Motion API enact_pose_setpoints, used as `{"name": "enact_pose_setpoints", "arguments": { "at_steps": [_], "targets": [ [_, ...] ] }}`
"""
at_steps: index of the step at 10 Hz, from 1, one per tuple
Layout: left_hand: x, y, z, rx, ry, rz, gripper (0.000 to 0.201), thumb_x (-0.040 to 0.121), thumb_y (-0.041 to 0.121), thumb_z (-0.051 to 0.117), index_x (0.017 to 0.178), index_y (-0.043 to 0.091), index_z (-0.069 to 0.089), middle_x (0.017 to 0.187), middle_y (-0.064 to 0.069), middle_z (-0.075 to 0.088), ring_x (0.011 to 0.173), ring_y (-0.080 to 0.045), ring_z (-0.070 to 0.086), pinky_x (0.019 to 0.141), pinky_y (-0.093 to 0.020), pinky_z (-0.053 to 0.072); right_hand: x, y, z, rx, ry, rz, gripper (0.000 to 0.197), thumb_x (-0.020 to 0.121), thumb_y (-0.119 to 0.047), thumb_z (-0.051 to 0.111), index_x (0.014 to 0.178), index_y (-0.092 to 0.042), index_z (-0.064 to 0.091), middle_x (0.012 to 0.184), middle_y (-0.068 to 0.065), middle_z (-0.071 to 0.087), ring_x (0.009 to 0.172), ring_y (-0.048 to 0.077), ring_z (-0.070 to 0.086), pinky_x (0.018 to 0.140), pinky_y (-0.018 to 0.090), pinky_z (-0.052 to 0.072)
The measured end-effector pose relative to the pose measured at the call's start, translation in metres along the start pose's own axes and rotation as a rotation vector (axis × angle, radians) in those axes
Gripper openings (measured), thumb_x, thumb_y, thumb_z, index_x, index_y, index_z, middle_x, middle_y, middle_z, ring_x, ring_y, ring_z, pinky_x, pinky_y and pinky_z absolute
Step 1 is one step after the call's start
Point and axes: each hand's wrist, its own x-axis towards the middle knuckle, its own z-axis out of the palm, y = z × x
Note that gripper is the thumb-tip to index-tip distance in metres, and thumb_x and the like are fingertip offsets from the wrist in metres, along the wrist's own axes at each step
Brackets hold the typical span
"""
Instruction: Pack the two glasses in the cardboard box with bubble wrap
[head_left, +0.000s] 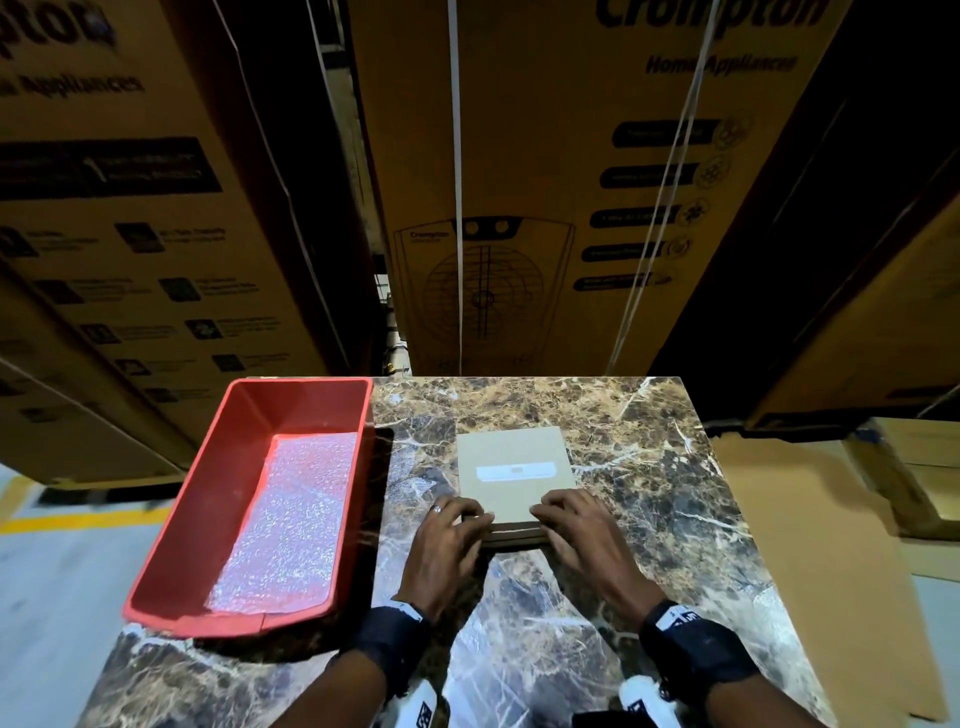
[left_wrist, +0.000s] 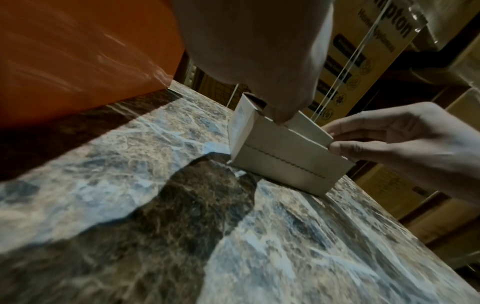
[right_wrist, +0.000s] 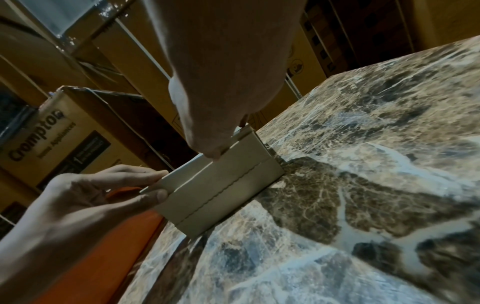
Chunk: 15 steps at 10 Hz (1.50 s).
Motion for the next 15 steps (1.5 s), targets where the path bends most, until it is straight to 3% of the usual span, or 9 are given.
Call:
{"name": "enact_pose_setpoints", "arguments": {
  "at_steps": [1,3,5,7,8,10,11,13,15],
  "targets": [
    [-0.002,0.001,0.001,0.050,-0.030,0.033,0.029,0.092,0.031,0.055,0.109,0.020,0.076,0.108,0.004,0.065,0.100,-0.022,0.059,0.082,-0.033,0.046,-0.001,-0.003,-0.001,-0.068,-0.021,-0.029,0.043,0.078,-0.019,0.086,0.117,-0.032,0.074,0.119,-0.001,0.068,0.103,0.020,0.064,0.084,0.038,0.055],
    [-0.004,-0.005,-0.008,0.160,-0.118,0.167,0.026,0.090,0.034,0.055,0.107,0.024,0.072,0.106,0.003,0.064,0.095,-0.023,0.057,0.072,-0.034,0.045,-0.008,-0.004,0.007,-0.063,-0.022,-0.017,0.039,0.081,-0.024,0.083,0.118,-0.034,0.074,0.128,-0.007,0.066,0.114,0.018,0.059,0.091,0.035,0.047],
    [0.011,-0.003,-0.017,0.217,-0.189,0.195,0.032,0.073,0.036,0.052,0.093,0.024,0.074,0.090,0.006,0.061,0.084,-0.022,0.054,0.070,-0.033,0.034,-0.004,-0.012,0.001,-0.055,0.044,-0.048,0.043,0.069,-0.018,0.093,0.109,-0.027,0.080,0.115,-0.003,0.075,0.101,0.021,0.070,0.084,0.035,0.056],
    [0.020,-0.012,-0.019,0.258,-0.183,0.066,0.024,0.066,0.028,0.078,0.090,0.027,0.073,0.089,0.007,0.061,0.087,-0.024,0.059,0.074,-0.033,0.037,0.013,-0.020,0.010,-0.062,0.023,-0.023,0.048,0.068,-0.011,0.092,0.112,-0.023,0.078,0.116,-0.002,0.076,0.102,0.021,0.071,0.084,0.034,0.060],
    [0.029,-0.020,-0.023,0.216,-0.189,-0.026,0.037,0.059,0.018,0.090,0.093,0.026,0.077,0.094,0.005,0.064,0.085,-0.027,0.064,0.068,-0.035,0.052,0.029,-0.027,0.017,-0.038,-0.002,0.036,0.049,0.071,-0.006,0.088,0.115,-0.022,0.077,0.119,-0.002,0.074,0.107,0.023,0.069,0.089,0.036,0.058],
    [0.042,-0.030,-0.033,0.165,-0.208,-0.165,0.041,0.066,0.006,0.085,0.105,0.020,0.078,0.113,0.001,0.067,0.098,-0.029,0.066,0.073,-0.041,0.060,0.048,-0.040,0.026,0.002,0.013,0.134,0.055,0.067,0.010,0.079,0.115,-0.017,0.078,0.122,0.003,0.074,0.113,0.027,0.067,0.104,0.036,0.049],
    [0.040,-0.027,-0.035,0.190,-0.263,-0.169,0.046,0.067,0.002,0.081,0.110,0.017,0.076,0.121,0.000,0.064,0.103,-0.030,0.066,0.079,-0.042,0.059,0.045,-0.044,0.025,0.027,-0.003,0.175,0.058,0.072,0.014,0.072,0.122,-0.014,0.074,0.131,0.006,0.069,0.124,0.029,0.062,0.114,0.030,0.033],
    [0.041,-0.011,-0.045,0.314,-0.308,-0.102,0.038,0.085,0.015,0.067,0.123,0.013,0.068,0.129,-0.007,0.061,0.104,-0.036,0.064,0.091,-0.044,0.050,0.042,-0.064,0.011,0.030,-0.134,0.233,0.053,0.094,0.002,0.055,0.144,-0.012,0.056,0.156,0.007,0.047,0.148,0.023,0.037,0.117,0.019,0.009],
    [0.043,-0.008,-0.043,0.362,-0.147,-0.055,0.042,0.105,0.033,0.044,0.141,0.013,0.054,0.133,-0.010,0.062,0.114,-0.033,0.062,0.096,-0.045,0.047,0.048,-0.088,0.004,0.043,-0.119,0.329,0.048,0.098,-0.004,0.051,0.146,-0.010,0.052,0.154,0.014,0.047,0.143,0.027,0.041,0.121,0.034,0.029]
  ]
}}
